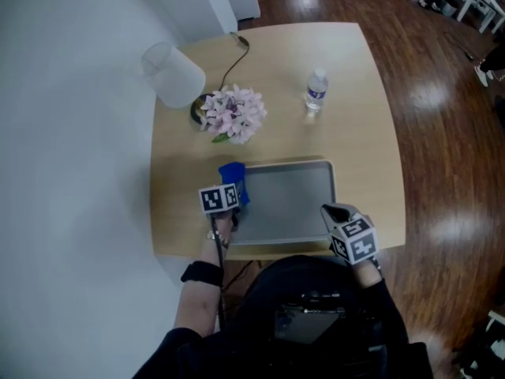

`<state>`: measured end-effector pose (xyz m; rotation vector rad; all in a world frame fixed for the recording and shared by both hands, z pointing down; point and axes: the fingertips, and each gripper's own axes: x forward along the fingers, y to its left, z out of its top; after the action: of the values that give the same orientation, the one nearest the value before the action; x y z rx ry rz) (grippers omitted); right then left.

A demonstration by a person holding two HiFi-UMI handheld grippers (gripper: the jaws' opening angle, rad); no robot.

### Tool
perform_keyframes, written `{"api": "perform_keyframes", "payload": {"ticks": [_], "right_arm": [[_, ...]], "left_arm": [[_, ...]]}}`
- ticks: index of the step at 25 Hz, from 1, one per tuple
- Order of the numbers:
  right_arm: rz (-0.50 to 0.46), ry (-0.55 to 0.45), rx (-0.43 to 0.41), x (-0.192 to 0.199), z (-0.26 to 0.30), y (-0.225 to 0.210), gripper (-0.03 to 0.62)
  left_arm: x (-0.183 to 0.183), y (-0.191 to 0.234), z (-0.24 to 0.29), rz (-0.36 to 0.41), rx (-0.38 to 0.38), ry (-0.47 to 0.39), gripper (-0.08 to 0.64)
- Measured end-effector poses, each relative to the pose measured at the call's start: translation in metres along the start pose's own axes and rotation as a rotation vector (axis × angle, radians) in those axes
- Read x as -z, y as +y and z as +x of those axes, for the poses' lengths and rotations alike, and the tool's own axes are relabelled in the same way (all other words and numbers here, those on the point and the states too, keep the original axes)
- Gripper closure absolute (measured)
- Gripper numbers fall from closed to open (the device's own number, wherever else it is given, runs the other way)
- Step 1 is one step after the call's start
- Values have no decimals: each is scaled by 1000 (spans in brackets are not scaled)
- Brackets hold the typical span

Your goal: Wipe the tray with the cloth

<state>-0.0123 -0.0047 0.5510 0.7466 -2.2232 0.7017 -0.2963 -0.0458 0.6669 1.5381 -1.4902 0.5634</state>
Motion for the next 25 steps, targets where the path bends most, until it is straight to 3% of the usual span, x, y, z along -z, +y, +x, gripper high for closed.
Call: {"api": "perform_keyframes", "payload": {"ticks": [7, 13, 25], "right_arm": [[63, 0, 34, 12, -3, -17, 588], [57, -3, 27, 10, -2, -8, 588], [30, -4, 22, 23, -7, 15, 588]], "left_arm": [[0, 8, 13, 20, -6, 23, 445], [13, 9, 4, 32, -41, 26, 445], [134, -16, -59, 26, -17, 80, 445]]}}
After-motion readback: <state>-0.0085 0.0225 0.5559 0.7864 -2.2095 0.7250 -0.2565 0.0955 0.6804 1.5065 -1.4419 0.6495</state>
